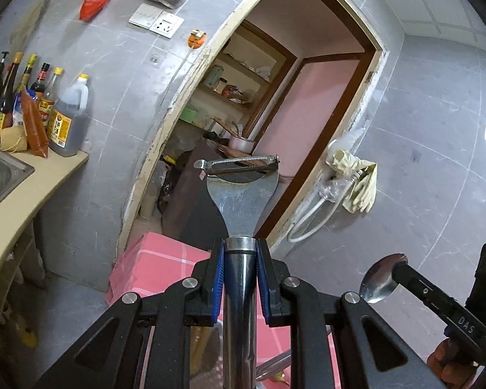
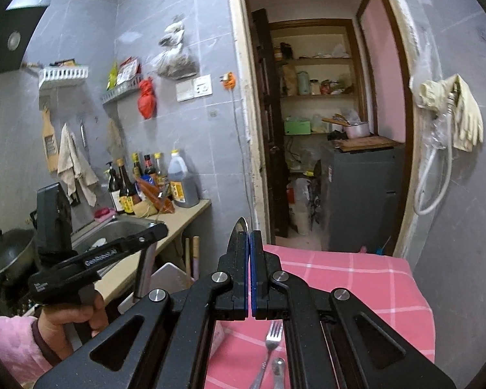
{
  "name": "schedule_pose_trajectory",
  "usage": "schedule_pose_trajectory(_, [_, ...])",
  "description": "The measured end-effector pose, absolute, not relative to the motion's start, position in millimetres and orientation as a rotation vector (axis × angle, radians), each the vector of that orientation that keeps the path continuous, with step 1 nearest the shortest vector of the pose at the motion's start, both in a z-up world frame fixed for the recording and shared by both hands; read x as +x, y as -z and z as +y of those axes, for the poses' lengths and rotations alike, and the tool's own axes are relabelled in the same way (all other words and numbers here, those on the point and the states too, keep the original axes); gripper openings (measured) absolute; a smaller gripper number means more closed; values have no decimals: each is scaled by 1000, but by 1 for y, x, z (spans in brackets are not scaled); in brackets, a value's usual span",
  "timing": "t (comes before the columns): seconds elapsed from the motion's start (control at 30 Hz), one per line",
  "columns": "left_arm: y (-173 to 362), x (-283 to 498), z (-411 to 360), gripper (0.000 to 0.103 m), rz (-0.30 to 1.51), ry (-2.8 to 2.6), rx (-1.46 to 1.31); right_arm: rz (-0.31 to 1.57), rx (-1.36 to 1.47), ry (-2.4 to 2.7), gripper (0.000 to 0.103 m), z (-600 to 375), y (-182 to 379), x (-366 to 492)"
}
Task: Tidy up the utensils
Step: 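Lift the peeler with the left tool and carry it over the basket, then lower the peeler into the white basket and open the left tool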
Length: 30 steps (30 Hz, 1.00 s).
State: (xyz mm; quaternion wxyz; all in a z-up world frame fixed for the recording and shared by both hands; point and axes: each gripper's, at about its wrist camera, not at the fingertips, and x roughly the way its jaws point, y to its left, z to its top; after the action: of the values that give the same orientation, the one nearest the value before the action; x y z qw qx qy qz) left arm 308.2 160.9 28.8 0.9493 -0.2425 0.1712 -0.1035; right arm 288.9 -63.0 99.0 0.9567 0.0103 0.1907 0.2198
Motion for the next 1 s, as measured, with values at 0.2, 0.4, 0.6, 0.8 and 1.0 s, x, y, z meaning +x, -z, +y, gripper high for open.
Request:
schedule_pose_trajectory(0.2, [-13, 308, 168, 18, 339, 226, -492, 429, -102, -474, 1, -27, -86, 291])
schedule_pose_trajectory(0.4, [-2, 302, 166, 18, 318, 237, -467, 479, -146, -497, 1, -6, -73, 293])
schedule_pose_trajectory(0.6, [9, 299, 170, 18, 295, 223, -490, 516, -145, -499, 1, -1, -61, 295])
schedule_pose_trajectory(0.8, [18, 297, 171, 18, 289, 203, -495, 540, -150, -507, 1, 3, -52, 299])
schedule_pose_trajectory(1.0, [19, 290, 168, 18, 299, 201, -467, 562, -136, -527, 2, 3, -46, 302])
